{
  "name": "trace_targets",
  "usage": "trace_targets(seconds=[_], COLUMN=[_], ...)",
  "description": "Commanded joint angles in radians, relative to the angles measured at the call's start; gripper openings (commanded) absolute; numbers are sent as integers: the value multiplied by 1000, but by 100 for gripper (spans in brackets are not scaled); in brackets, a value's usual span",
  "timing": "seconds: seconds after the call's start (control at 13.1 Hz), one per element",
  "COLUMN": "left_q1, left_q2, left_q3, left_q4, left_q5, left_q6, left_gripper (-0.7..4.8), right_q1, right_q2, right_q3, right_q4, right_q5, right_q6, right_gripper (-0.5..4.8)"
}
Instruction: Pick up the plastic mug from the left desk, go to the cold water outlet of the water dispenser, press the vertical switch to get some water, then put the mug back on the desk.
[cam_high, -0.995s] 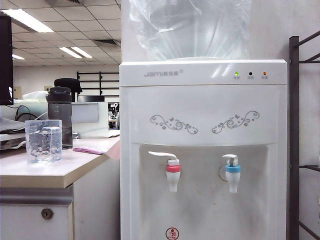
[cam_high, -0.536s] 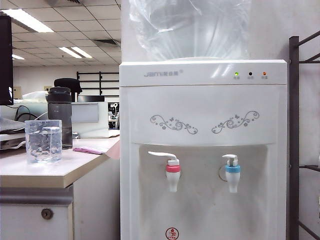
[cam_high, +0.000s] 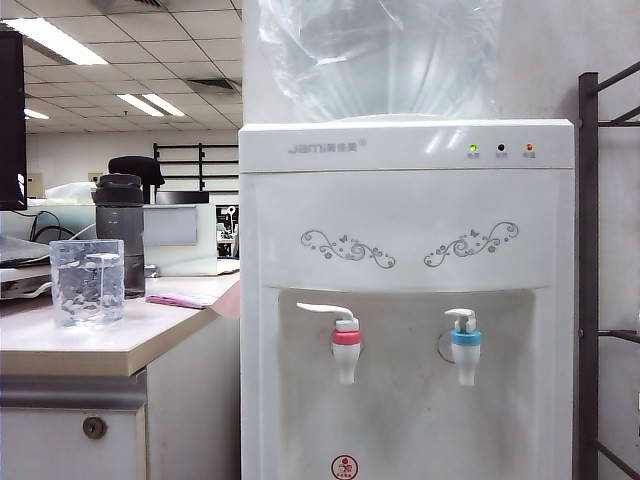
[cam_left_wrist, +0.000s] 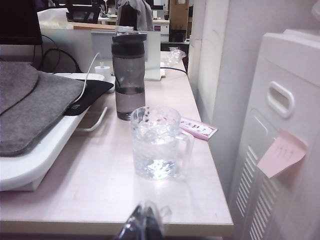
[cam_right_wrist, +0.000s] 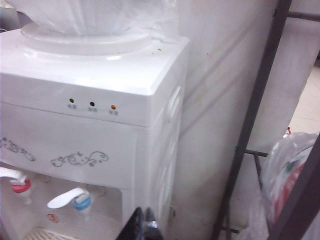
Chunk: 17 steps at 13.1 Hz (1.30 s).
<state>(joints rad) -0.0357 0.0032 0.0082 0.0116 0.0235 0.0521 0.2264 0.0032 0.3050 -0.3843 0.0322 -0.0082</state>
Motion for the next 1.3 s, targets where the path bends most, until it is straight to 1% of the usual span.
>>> trace_targets(seconds=[0.08, 0.23, 0.31, 0.38, 0.46, 0.54, 0.61, 0.69, 0.84, 0.99, 1.22, 1.3], left_q1=[-1, -1, -1, -1, -1, -1, -1, -1, -1, -1, -1, -1], left_q2=[-1, -1, -1, -1, -1, -1, -1, -1, -1, -1, -1, -1], left_q3=[0, 0, 0, 0, 0, 0, 0, 0, 0, 0, 0, 0], left_q4=[11, 11, 11, 12, 11, 12, 11, 11, 11, 11, 11, 11], left_q5=[2, 3, 3, 3, 2, 3, 3, 3, 3, 3, 3, 2], left_q6=[0, 0, 0, 0, 0, 0, 0, 0, 0, 0, 0, 0], left_gripper=[-5, -5, -5, -5, -5, -5, -5, -5, -5, -5, -5, -5], right_q1=[-2, -2, -3, -7, -27, -72, -89, -174, -187, -182, -182, -182], right_q2=[0, 0, 0, 0, 0, 0, 0, 0, 0, 0, 0, 0], right_q3=[-19, -52, -120, -165, -191, -221, -228, -268, -297, -297, -297, -297], right_q4=[4, 29, 187, 254, 254, 260, 267, 339, 390, 380, 372, 356], right_q5=[197, 200, 201, 201, 196, 162, 140, 93, 93, 91, 17, 17], right_q6=[-7, 8, 9, 9, 10, 53, 62, 61, 62, 51, 49, 50], right_gripper=[-1, -1, -1, -1, -1, -1, -1, -1, -1, -1, -1, -1])
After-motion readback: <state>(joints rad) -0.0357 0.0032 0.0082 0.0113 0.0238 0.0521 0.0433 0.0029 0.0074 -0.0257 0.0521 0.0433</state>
